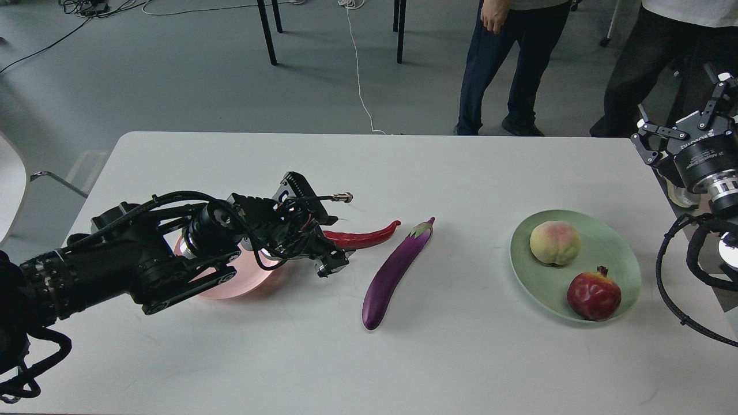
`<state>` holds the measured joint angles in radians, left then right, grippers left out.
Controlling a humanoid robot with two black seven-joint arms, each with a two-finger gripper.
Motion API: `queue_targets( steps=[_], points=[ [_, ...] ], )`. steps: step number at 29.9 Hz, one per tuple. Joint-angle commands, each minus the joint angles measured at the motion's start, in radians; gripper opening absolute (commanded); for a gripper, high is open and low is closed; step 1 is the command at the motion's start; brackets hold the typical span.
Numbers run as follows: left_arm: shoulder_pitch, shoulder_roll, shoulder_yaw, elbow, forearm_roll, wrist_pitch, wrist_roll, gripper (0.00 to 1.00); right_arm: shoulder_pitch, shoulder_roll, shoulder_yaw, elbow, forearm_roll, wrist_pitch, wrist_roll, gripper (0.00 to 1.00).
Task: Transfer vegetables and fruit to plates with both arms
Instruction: 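Grasp the red chili pepper with the left gripper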
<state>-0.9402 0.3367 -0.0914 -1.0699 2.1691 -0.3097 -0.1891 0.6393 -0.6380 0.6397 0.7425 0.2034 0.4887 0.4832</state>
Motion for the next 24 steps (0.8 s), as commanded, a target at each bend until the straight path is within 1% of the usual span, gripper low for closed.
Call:
queue_targets(
  steps=[1, 3, 11, 17, 21, 24],
  points=[
    [0.001, -0.011, 0.001, 0.008, -0.003, 0.001, 0.0, 0.55, 0.0, 0.0, -0.002, 0.0, -0.001, 0.0, 0.0, 0.99],
    [0.003, -0.025, 0.001, 0.025, -0.003, 0.003, -0.001, 0.51, 0.0, 0.0, -0.002, 0.0, -0.001, 0.0, 0.0, 0.99],
    [0.003, -0.067, 0.002, 0.076, -0.005, 0.012, -0.003, 0.5, 0.002, 0.0, -0.002, 0.0, -0.001, 0.0, 0.0, 0.99],
    [0.003, -0.061, 0.004, 0.076, -0.005, 0.012, -0.003, 0.38, 0.0, 0.001, -0.003, 0.0, -0.001, 0.0, 0.0, 0.99],
    [0.003, -0.059, 0.002, 0.074, -0.008, 0.011, -0.003, 0.25, 0.0, 0.001, -0.003, 0.0, -0.001, 0.0, 0.0, 0.99],
    [0.0, -0.061, 0.002, 0.073, -0.011, 0.009, -0.003, 0.2, 0.0, 0.001, -0.003, 0.0, -0.001, 0.0, 0.0, 0.99]
  ],
)
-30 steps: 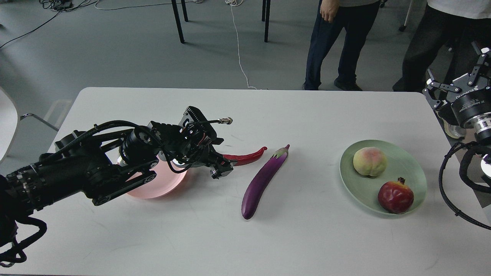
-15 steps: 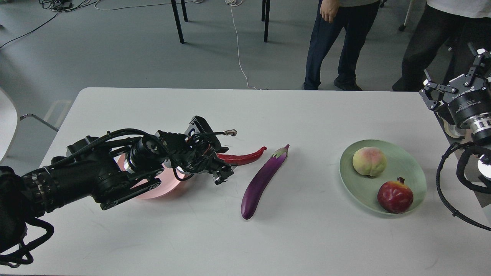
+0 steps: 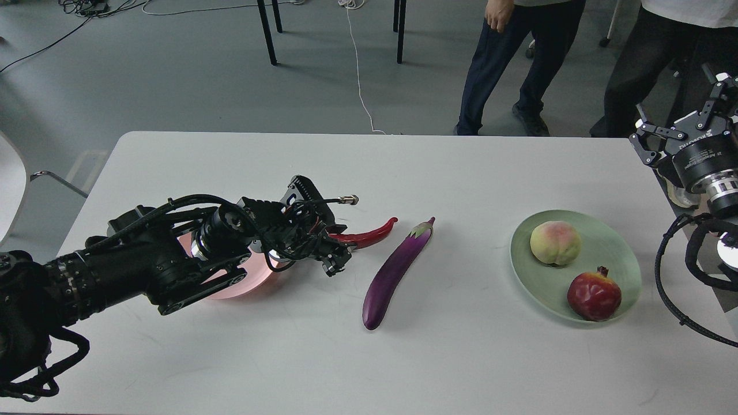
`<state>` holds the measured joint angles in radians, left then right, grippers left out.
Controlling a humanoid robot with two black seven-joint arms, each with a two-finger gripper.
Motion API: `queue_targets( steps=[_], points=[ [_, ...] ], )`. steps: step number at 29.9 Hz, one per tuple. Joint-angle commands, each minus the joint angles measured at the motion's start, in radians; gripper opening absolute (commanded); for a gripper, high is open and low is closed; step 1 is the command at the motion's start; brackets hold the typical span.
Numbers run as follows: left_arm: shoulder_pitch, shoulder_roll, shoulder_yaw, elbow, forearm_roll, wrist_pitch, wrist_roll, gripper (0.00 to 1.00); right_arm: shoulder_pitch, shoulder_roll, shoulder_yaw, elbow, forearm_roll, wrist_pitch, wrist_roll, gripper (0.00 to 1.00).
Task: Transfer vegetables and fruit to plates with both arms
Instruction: 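Grasp the red chili pepper with the left gripper, then place the chili pepper on the pink plate and open the left gripper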
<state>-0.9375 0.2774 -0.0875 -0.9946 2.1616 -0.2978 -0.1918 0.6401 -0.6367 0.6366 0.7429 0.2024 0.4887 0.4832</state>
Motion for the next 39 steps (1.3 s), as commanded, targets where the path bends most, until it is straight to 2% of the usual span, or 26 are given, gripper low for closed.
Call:
queue_targets(
  steps=[1, 6, 10, 16, 22, 27, 35, 38, 39],
  points=[
    [-0.004, -0.004, -0.001, -0.004, -0.005, -0.006, 0.002, 0.2, 0.0, 0.0, 0.0, 0.0, -0.001, 0.0, 0.0, 0.99],
    [-0.014, 0.016, -0.008, -0.032, -0.008, -0.011, 0.0, 0.18, 0.001, -0.001, 0.0, -0.002, -0.001, 0.0, 0.0, 0.99],
    [-0.066, 0.087, -0.012, -0.108, -0.069, -0.029, 0.002, 0.16, 0.007, -0.001, 0.0, -0.002, -0.001, 0.0, 0.0, 0.99],
    [-0.136, 0.296, -0.018, -0.304, -0.193, -0.096, 0.006, 0.16, 0.01, -0.001, 0.0, -0.002, -0.001, 0.0, 0.0, 0.99],
    [-0.101, 0.523, 0.003, -0.415, -0.195, -0.101, 0.0, 0.17, 0.012, 0.0, 0.0, -0.002, -0.001, 0.0, 0.0, 0.99],
    [-0.034, 0.614, 0.014, -0.412, -0.197, -0.092, -0.005, 0.17, 0.012, 0.002, 0.0, -0.002, -0.001, 0.0, 0.0, 0.99],
    [0.051, 0.603, 0.014, -0.343, -0.2, -0.05, -0.003, 0.2, 0.013, 0.002, 0.0, 0.0, -0.003, 0.0, 0.0, 0.99],
    [0.066, 0.603, 0.014, -0.32, -0.2, -0.038, -0.003, 0.24, 0.013, 0.002, -0.002, -0.002, -0.003, 0.0, 0.0, 0.99],
    [0.068, 0.603, 0.014, -0.32, -0.2, -0.035, -0.005, 0.29, 0.013, 0.002, -0.002, -0.002, -0.003, 0.0, 0.0, 0.99]
  ],
)
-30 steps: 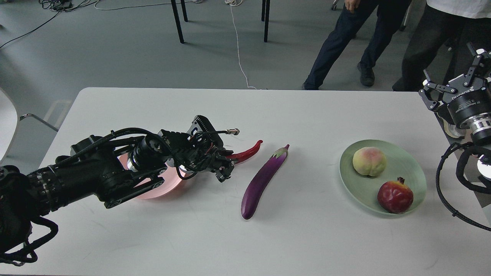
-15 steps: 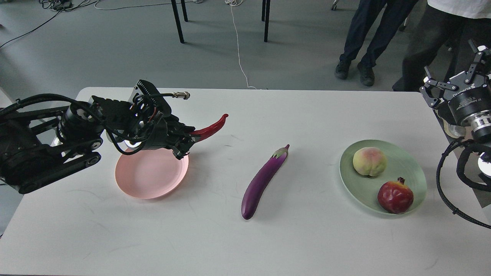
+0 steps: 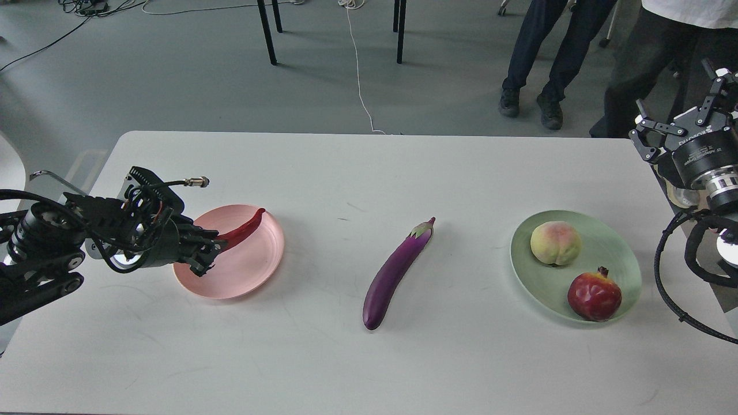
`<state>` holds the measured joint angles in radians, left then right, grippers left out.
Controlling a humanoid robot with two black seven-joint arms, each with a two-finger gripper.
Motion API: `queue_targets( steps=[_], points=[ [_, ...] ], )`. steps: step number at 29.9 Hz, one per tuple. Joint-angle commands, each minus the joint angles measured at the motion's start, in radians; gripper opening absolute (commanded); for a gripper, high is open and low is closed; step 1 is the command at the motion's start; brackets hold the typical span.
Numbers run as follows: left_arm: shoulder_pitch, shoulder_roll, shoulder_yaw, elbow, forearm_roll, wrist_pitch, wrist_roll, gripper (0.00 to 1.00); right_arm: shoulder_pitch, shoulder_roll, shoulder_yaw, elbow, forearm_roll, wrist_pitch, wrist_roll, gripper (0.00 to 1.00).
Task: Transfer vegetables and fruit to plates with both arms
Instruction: 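Place the chili pepper on the pink plate and open the left gripper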
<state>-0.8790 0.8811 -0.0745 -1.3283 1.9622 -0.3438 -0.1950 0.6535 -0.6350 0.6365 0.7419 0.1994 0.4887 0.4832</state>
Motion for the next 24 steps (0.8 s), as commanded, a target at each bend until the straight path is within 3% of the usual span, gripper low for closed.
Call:
queue_targets(
  steps=[1, 5, 14, 19, 24],
  points=[
    [0.011, -0.001, 0.001, 0.014, 0.0, 0.011, -0.001, 0.37, 0.0, 0.0, -0.001, -0.001, 0.0, 0.0, 0.0, 0.99],
    [0.015, -0.001, -0.001, 0.014, 0.001, 0.012, -0.001, 0.59, -0.002, 0.0, -0.001, -0.001, -0.002, 0.0, 0.0, 0.99],
    [-0.006, 0.005, -0.043, 0.0, -0.029, 0.016, -0.004, 0.73, -0.002, 0.0, -0.001, -0.001, -0.003, 0.0, 0.0, 0.99],
    [-0.116, -0.004, -0.097, -0.083, -0.106, -0.021, -0.001, 0.75, -0.003, 0.0, -0.001, -0.001, -0.003, 0.0, 0.0, 0.99],
    [-0.161, -0.151, -0.093, -0.103, -0.105, -0.075, 0.006, 0.75, -0.015, -0.002, 0.025, 0.001, 0.002, 0.0, 0.003, 0.99]
  ],
)
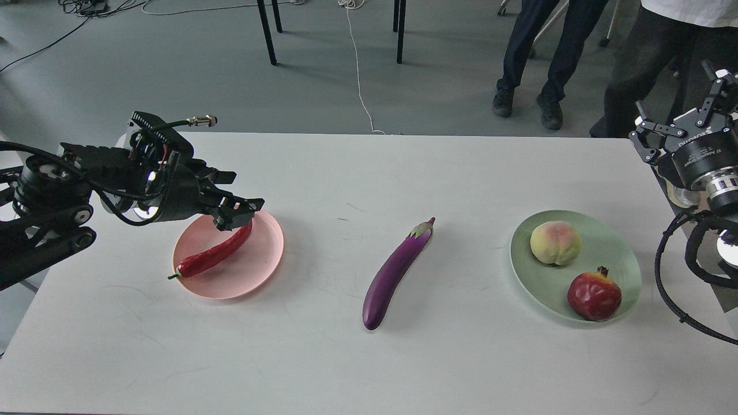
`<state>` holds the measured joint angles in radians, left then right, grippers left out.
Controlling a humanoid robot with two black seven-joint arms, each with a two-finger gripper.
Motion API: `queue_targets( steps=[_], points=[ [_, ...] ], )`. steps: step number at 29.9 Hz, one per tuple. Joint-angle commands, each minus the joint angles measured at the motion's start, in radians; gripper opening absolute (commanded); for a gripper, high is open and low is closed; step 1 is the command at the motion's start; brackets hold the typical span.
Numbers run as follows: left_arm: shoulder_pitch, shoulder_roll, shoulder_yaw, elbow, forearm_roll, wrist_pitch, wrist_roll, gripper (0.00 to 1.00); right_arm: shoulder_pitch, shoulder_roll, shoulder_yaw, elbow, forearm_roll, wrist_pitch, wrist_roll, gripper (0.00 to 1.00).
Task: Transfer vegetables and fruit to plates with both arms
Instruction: 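Place the chili pepper on the pink plate and open the left gripper, then move the left gripper to the purple eggplant and grasp it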
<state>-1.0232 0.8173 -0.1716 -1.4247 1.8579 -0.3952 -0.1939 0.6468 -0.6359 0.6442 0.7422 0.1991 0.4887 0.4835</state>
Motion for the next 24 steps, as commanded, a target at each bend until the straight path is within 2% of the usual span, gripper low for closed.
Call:
queue_targets(
  steps=[1, 4, 6, 11, 16, 19, 24],
  points=[
    [-0.017, -0.121, 0.007, -0.007, 0.001, -0.027, 0.008, 0.75, -0.013, -0.001, 0.023, 0.0, 0.003, 0.0, 0.005, 0.99],
    [-0.028, -0.211, 0.007, -0.007, 0.017, -0.057, 0.024, 0.75, -0.039, -0.001, 0.044, -0.001, 0.006, 0.0, 0.005, 0.99],
    [-0.038, -0.289, 0.007, 0.0, 0.027, -0.092, 0.057, 0.75, -0.061, -0.001, 0.071, -0.001, 0.006, 0.0, 0.005, 0.99],
    [-0.034, -0.461, 0.021, 0.01, 0.038, -0.093, 0.149, 0.75, -0.111, 0.001, 0.121, -0.001, 0.006, 0.0, 0.005, 0.99],
    [-0.04, -0.546, 0.053, 0.085, 0.044, -0.093, 0.183, 0.75, -0.136, 0.001, 0.134, -0.001, 0.006, 0.0, 0.005, 0.99],
    [-0.035, -0.584, 0.063, 0.153, 0.044, -0.093, 0.221, 0.75, -0.138, 0.001, 0.134, -0.001, 0.006, 0.0, 0.005, 0.99],
    [-0.021, -0.618, 0.064, 0.191, 0.046, -0.093, 0.226, 0.75, -0.138, 0.002, 0.135, 0.0, 0.006, 0.0, 0.005, 0.99]
  ],
)
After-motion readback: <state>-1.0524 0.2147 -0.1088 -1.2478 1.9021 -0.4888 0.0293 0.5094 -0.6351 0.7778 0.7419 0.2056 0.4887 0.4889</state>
